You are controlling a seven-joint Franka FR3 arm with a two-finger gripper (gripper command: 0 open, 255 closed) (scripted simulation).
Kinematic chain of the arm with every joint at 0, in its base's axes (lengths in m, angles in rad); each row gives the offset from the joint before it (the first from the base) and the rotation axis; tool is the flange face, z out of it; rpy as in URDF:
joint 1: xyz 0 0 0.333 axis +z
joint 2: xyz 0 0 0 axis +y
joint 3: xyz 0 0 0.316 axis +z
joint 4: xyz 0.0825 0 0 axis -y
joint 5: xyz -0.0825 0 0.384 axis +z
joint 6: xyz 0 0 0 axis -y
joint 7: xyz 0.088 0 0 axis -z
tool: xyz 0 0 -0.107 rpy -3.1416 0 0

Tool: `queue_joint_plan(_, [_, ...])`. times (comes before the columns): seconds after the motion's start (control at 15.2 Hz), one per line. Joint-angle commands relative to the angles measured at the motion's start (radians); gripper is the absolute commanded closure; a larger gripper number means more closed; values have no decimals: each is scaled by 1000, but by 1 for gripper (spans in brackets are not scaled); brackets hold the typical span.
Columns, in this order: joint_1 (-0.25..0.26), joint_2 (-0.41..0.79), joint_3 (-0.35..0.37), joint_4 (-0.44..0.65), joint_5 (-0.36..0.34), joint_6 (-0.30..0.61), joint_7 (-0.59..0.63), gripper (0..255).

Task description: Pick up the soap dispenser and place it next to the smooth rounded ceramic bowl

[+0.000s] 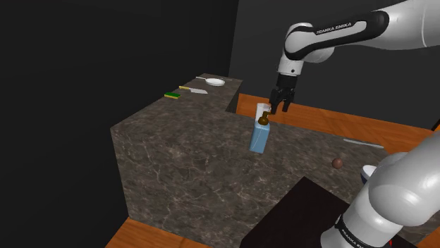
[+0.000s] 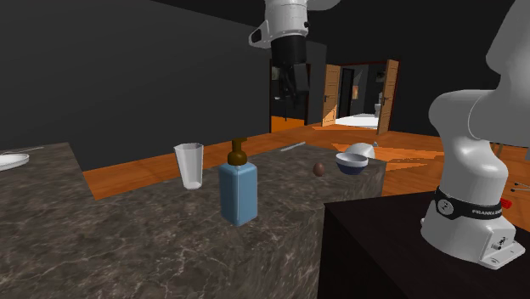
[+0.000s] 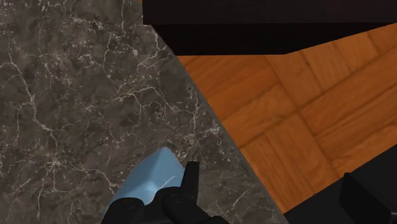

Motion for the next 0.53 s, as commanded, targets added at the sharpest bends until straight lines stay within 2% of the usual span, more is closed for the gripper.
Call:
queue_joint_plan(0.0, [-6,71,-18,47,-2,29,-30,0])
queue_joint_plan(0.46, [-31,321,-66,245,23,96,-126,0])
